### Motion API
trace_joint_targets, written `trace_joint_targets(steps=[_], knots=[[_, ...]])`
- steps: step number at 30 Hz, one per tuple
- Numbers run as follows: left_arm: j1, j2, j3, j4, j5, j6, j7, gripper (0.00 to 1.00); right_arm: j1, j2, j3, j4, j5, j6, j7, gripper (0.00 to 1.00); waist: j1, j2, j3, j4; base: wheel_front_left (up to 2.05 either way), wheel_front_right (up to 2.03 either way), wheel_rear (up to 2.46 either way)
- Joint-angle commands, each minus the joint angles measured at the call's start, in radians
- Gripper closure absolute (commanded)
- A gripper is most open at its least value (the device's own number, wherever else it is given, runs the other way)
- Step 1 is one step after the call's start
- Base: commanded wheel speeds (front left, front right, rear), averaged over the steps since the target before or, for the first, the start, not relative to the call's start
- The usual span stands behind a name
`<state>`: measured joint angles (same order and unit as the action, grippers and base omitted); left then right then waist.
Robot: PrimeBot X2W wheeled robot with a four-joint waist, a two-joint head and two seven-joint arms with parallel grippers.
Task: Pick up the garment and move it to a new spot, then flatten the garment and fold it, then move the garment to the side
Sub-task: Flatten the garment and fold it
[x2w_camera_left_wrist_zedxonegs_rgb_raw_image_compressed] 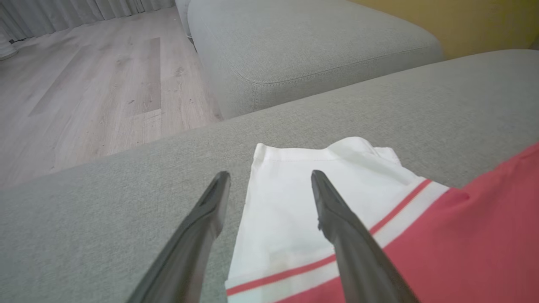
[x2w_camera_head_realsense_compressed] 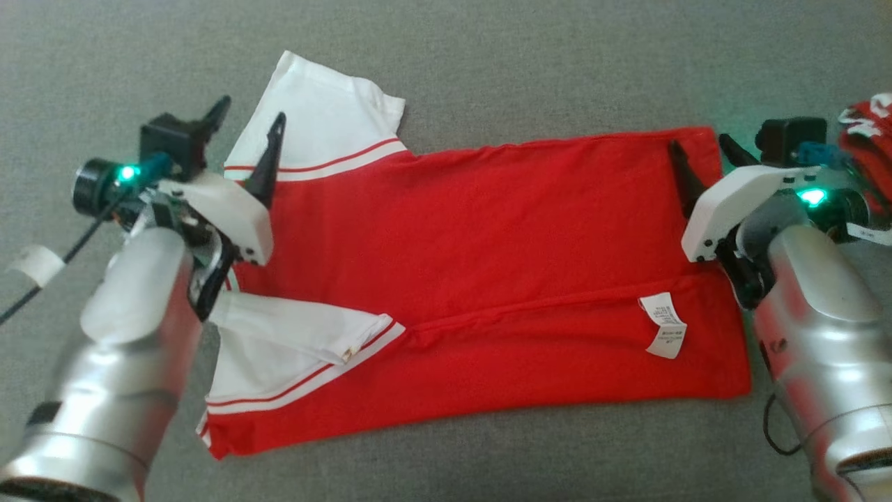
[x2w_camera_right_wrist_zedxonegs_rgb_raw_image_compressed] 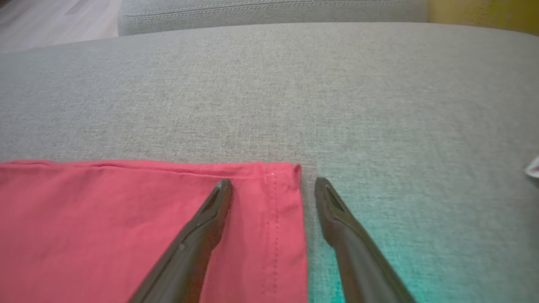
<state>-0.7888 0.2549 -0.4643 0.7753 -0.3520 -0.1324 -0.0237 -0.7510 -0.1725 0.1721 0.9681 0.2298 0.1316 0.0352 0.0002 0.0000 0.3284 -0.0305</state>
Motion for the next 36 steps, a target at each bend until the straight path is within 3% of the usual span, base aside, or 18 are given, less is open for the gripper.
trace_joint_targets(steps=[1, 2, 8, 20, 27, 28, 29, 32, 36], knots=[[-0.059, 0.048, 0.012, -0.01, -0.015, 0.002, -0.016, 0.0, -0.022, -0.007, 0.037, -0.011, 0.004, -0.001, -0.014, 0.56, -0.0002, 0.0, 0.007, -0.002, 0.0, 0.0, 0.0], [-0.067, 0.051, 0.004, 0.001, -0.024, 0.002, -0.021, 0.0, -0.023, -0.007, 0.052, -0.002, 0.011, -0.001, -0.016, 0.98, -0.0002, 0.0, 0.008, -0.003, 0.0, 0.0, 0.0], [-0.121, 0.07, -0.038, 0.049, -0.068, 0.002, -0.021, 0.0, -0.043, -0.012, 0.094, 0.007, 0.049, -0.001, -0.083, 1.0, -0.0002, 0.0, 0.024, -0.021, 0.0, 0.0, 0.0], [-0.3, 0.153, -0.198, 0.106, -0.21, 0.002, 0.152, 0.0, -0.139, 0.019, 0.201, -0.012, 0.122, -0.001, -0.186, 1.0, -0.0002, 0.0, 0.12, -0.103, 0.0, 0.0, 0.0], [-0.322, 0.182, -0.221, 0.165, -0.305, 0.002, 0.185, 0.0, -0.169, 0.021, 0.259, -0.017, 0.172, -0.001, -0.21, 1.0, -0.0002, 0.0, 0.149, -0.133, 0.0, 0.0, 0.0], [-0.321, 0.18, -0.23, 0.167, -0.312, 0.002, 0.184, 0.36, -0.171, 0.02, 0.265, -0.017, 0.179, -0.001, -0.213, 1.0, -0.0002, 0.0, 0.151, -0.133, 0.0, 0.0, 0.0], [-0.318, 0.178, -0.241, 0.164, -0.323, 0.002, 0.186, 0.97, -0.173, 0.019, 0.27, -0.016, 0.186, -0.001, -0.217, 1.0, -0.0002, 0.0, 0.151, -0.133, 0.0, 0.0, 0.0], [-0.309, 0.179, -0.283, 0.135, -0.36, 0.002, 0.188, 1.0, -0.175, 0.011, 0.28, -0.007, 0.204, -0.001, -0.227, 1.0, -0.0002, 0.0, 0.146, -0.124, 0.0, 0.0, 0.0], [-0.346, 0.197, -0.293, 0.121, -0.353, 0.002, 0.061, 1.0, -0.183, -0.003, 0.273, 0.012, 0.22, -0.001, -0.25, 1.0, -0.0002, 0.0, 0.134, -0.105, 0.0, 0.0, 0.0]])
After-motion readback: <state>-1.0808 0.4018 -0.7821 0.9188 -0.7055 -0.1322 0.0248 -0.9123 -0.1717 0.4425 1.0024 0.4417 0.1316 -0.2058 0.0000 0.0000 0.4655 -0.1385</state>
